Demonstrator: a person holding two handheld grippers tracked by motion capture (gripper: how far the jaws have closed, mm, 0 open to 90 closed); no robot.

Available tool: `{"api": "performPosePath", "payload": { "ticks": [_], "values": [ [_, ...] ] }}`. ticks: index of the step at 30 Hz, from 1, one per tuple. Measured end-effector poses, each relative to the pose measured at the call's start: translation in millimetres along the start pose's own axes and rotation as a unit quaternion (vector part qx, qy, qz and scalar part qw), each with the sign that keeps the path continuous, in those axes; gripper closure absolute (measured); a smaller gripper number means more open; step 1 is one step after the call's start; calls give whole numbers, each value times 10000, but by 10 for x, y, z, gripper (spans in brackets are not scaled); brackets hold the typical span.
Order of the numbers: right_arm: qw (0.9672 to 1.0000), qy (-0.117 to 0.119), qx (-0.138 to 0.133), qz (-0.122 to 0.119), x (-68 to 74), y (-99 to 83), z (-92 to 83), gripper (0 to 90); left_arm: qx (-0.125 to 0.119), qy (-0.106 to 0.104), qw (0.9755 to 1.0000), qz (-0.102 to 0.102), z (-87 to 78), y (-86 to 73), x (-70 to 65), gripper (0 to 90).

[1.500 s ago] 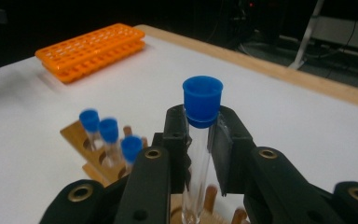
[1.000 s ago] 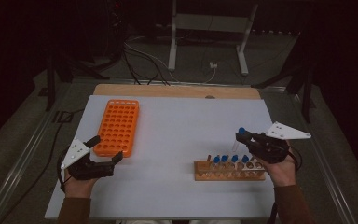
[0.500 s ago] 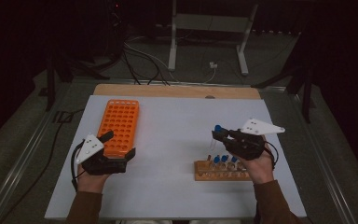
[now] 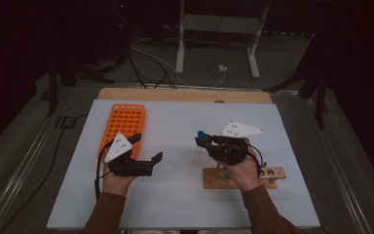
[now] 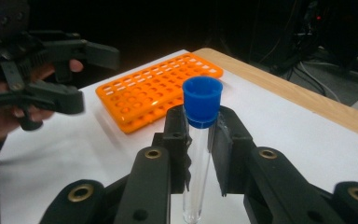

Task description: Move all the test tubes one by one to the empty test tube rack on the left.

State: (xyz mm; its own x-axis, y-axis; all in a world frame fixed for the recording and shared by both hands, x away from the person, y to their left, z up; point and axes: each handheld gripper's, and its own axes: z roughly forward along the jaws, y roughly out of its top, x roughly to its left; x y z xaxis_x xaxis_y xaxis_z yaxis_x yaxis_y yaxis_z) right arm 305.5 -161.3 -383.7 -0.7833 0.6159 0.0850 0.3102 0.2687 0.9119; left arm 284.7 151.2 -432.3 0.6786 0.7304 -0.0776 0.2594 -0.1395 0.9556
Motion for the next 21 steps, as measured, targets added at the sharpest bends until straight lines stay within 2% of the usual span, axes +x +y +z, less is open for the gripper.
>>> {"api": "performPosePath", "payload": {
  "ticks": [3, 6, 8, 10, 12, 13, 14, 15, 16, 17, 21],
  "values": [
    [9999, 38, -33, 92, 37, 22, 62, 769, -42, -64, 9999, -114, 47, 4, -24, 52],
    [9999, 153, -9, 62, 138, 50, 206, 768, 99, -187, 9996, -186, 95, 19, -58, 98],
    [9998, 189, 6, 43, 177, 58, 261, 769, 151, -290, 9993, -194, 115, 29, -83, 156],
    [9998, 194, 3, 32, 192, 60, 283, 768, 164, -320, 9992, -150, 130, 35, -113, 170],
    [9997, 240, -5, 51, 221, 64, 316, 768, 148, -406, 9990, -92, 133, 33, -138, 251],
    [9996, 273, -8, 58, 245, 65, 348, 768, 155, -471, 9987, -87, 137, 31, -150, 348],
    [9996, 290, 4, 56, 259, 65, 366, 769, 158, -504, 9986, -63, 144, 30, -166, 401],
    [9996, 290, 4, 56, 259, 65, 366, 769, 158, -543, 9984, -51, 149, 29, -182, 401],
    [9995, 317, 30, 42, 285, 67, 397, 768, 161, -601, 9981, -32, 154, 29, -192, 492],
    [9995, 317, 30, 42, 285, 67, 397, 768, 178, -642, 9978, -7, 158, 32, -202, 492],
    [9993, 375, 4, -6, 335, 76, 438, 768, 248, -807, 9964, 79, 178, 44, -228, 600]
  ]
}}
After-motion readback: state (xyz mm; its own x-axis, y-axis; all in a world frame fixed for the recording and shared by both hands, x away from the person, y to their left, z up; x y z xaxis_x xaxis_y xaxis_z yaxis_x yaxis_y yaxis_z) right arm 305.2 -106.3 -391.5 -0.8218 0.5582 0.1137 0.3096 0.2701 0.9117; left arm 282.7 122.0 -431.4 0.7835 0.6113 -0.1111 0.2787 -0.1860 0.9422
